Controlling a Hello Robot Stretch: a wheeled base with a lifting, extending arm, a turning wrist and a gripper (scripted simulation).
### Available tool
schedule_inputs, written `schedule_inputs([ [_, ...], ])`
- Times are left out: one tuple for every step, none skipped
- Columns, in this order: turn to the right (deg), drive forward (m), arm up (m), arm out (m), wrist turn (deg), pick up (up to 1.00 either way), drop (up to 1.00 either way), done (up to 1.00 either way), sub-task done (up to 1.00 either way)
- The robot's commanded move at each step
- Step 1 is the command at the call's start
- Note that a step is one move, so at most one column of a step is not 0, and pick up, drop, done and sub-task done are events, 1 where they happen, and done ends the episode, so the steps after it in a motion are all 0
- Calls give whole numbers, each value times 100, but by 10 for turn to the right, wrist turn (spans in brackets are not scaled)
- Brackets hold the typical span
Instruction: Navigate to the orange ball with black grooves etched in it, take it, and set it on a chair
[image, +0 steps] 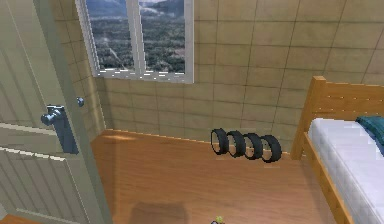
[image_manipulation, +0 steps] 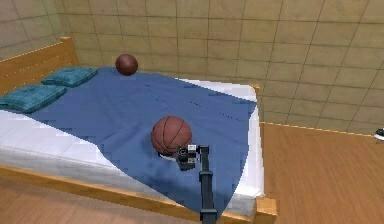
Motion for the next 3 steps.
schedule_inputs([
  [0, 0, 10, 0, 0, 0, 0, 0, 0],
  [0, 0, 32, 0, 0, 0, 0, 0, 0],
  [0, 0, 0, 0, -450, 0, 0, 0, 0],
])
